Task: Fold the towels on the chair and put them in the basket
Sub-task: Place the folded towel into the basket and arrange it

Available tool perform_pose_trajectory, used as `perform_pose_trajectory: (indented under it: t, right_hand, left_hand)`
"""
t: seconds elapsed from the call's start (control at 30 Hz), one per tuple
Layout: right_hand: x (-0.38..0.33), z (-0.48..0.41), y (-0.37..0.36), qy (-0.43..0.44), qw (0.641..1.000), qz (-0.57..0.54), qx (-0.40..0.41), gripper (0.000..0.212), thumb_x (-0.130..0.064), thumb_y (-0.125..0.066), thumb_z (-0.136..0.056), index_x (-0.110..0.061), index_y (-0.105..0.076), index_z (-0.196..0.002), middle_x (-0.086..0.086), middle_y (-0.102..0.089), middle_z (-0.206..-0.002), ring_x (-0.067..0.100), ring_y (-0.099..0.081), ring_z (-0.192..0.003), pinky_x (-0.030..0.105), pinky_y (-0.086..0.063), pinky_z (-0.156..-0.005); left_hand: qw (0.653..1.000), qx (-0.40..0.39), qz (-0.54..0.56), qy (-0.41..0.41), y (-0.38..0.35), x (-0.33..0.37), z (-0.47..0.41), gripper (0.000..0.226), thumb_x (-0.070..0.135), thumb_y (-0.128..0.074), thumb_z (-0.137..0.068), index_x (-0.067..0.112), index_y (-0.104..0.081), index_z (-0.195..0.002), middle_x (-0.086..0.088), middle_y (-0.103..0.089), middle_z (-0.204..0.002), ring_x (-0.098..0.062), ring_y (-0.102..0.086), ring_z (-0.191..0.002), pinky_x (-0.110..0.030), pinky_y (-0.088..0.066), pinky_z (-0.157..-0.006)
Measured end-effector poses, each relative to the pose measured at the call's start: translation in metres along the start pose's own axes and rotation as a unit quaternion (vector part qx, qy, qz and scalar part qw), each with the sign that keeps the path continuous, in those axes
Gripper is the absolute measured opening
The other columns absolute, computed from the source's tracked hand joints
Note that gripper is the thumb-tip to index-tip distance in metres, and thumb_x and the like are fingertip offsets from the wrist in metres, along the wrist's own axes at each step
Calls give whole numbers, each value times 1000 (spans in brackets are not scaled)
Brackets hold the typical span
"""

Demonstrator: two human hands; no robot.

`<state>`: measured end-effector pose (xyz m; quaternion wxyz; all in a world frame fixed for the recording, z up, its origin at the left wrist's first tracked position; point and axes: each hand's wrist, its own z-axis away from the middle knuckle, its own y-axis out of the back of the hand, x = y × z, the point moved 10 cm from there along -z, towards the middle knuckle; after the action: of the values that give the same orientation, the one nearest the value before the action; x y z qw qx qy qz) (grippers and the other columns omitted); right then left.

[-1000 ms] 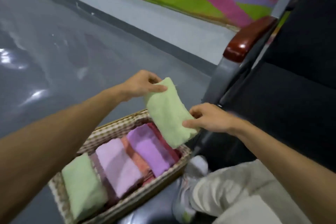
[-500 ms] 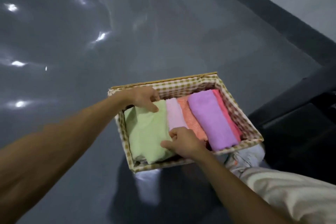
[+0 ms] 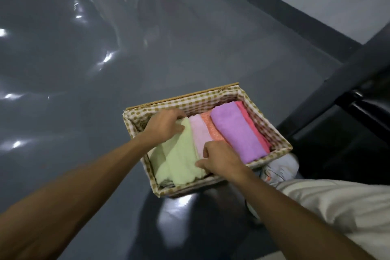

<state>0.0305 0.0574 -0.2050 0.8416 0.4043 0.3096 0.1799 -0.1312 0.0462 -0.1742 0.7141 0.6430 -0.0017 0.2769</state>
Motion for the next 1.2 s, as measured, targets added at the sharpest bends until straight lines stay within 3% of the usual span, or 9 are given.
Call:
perform_pose_trajectory:
  t: [0.17,0.37,0.5,0.7,0.87,0.93,1.0,1.13,1.2]
  right_hand:
    - [62,47,100,-12,996,36,77,20,-31,-64,-85,-20,-68,-101,7,-67,-110,28,-61,-105,34,-50,-89]
    - [175,181,231,-85,971,-14,224,13,-24,-62,-89,-19,-72,-96,-1,-72,-97,16,-65,-93,32,-52,-84]
    - [260,288,271,-155,927,-74,334,10,-23,-62,-90,-25,-71,-91,-9,-68,-90,8,-61,-85,21,-45,-74]
    - [407,449,261,-302,818,-172,458,8,-19,-63,-91,-23,-69,-94,-15,-60,-85,1,-54,-81,12,-37,-69]
    - [510,567,212,-416,637,-288,582,12,-15,-64,-85,-23,-70,-92,-5,-69,-92,15,-65,-91,19,-49,-73]
    - [538,597,191,-437,577,-322,611,15,-13,-64,-83,-27,-66,-78,-1,-71,-92,22,-67,-96,34,-55,-84]
    - [559,617,175,-458,555,-334,609,19,-13,-63,-82,-29,-62,-72,1,-72,-93,25,-67,-95,42,-54,-89]
    - [587,633,158,-487,547,-340,590,14,-16,-63,-82,-19,-67,-95,6,-71,-100,26,-66,-97,40,-54,-89]
    - [594,633,156,-500,557,-329,576,23,-17,-61,-84,-15,-66,-106,7,-69,-106,26,-63,-104,36,-50,-92]
  left_hand:
    - [993,14,36,-114,42,113,-18,32,15,-67,-83,12,-69,-114,-8,-69,-112,-26,-63,-105,-32,-49,-87]
    - [946,-35,55,-318,47,339,-13,29,9,-65,-86,6,-68,-114,-10,-69,-110,-20,-64,-101,-11,-36,-82]
    - [897,-61,62,-433,31,486,16,26,12,-67,-85,12,-69,-111,-3,-69,-107,-13,-64,-96,-25,-49,-89]
    - [835,-110,66,-535,-18,666,73,23,16,-69,-86,18,-69,-109,8,-64,-103,-6,-60,-95,-20,-47,-87]
    - [787,-167,53,-591,-80,778,129,21,24,-60,-92,19,-67,-112,7,-65,-105,-6,-58,-98,-18,-43,-85]
    - [775,-187,51,-602,-110,815,151,23,25,-58,-93,17,-67,-113,4,-66,-107,-9,-59,-100,-22,-45,-88]
    - [768,-209,52,-603,-141,848,171,23,26,-57,-93,16,-67,-111,2,-67,-107,-13,-61,-101,-27,-47,-90]
    - [782,-211,34,-585,-201,895,186,21,36,-61,-88,20,-55,-76,0,-52,-82,-28,-59,-90,-30,-41,-67]
    - [802,-199,1,-563,-220,903,184,20,35,-62,-87,16,-58,-88,-4,-53,-96,-28,-57,-94,-33,-46,-75]
